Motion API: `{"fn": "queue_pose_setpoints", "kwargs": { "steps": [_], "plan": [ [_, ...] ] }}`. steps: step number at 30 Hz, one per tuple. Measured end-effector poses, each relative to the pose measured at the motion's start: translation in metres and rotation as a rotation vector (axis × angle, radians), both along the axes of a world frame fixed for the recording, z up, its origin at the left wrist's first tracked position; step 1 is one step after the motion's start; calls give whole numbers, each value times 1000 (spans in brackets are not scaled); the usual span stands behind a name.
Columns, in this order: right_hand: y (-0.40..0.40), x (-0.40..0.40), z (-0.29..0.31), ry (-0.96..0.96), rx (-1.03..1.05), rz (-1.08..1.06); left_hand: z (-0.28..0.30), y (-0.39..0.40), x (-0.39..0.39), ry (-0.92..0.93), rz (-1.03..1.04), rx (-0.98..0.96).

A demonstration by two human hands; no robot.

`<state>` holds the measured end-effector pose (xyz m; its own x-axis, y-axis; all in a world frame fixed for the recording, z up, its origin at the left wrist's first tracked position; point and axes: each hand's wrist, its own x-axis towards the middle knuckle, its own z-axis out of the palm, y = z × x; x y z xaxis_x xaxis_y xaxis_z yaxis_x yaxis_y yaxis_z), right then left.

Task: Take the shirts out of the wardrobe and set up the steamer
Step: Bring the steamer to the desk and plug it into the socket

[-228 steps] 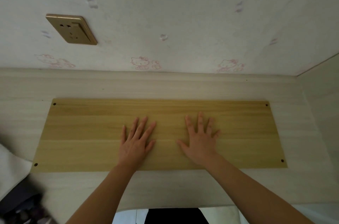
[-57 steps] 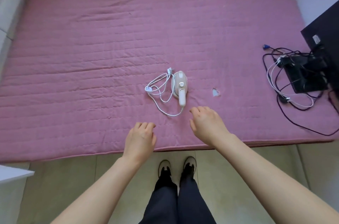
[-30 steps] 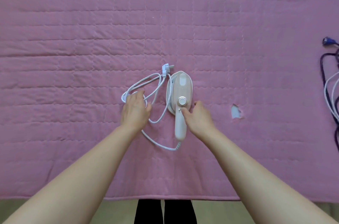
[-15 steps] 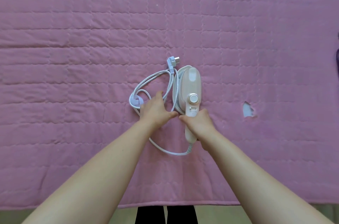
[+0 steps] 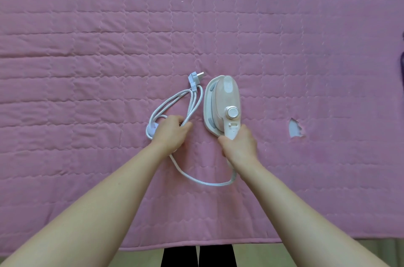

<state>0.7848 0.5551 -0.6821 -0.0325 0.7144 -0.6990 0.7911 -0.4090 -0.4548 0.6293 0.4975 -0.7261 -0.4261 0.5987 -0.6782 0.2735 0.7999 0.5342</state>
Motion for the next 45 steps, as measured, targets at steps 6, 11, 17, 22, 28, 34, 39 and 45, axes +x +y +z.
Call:
{"fn": "queue_pose_setpoints", "kwargs": {
  "steps": [6, 11, 17, 22, 28, 34, 39, 45],
  "plan": [
    [8, 16, 15, 15, 70, 45, 4, 11, -10, -61, 268, -44],
    [14, 28, 20, 21, 115, 6, 8, 26, 9, 86, 525, 219],
    [31, 40, 23, 66, 154, -72, -16, 37, 36, 36, 408, 152],
    [42, 49, 27, 70, 160, -76, -6, 68, 51, -4, 538, 145],
    [47, 57, 35, 92, 148, -134, -5, 73, 59, -3, 549, 167],
    [43, 64, 50, 118, 124, -219, 8, 70, 59, -29, 637, 224],
    [35, 69, 69, 101, 145, -176, 32, 57, 48, -119, 675, 243],
    [24, 70, 110, 91, 211, -98, 80, 35, 42, -276, 752, 249]
  ]
}}
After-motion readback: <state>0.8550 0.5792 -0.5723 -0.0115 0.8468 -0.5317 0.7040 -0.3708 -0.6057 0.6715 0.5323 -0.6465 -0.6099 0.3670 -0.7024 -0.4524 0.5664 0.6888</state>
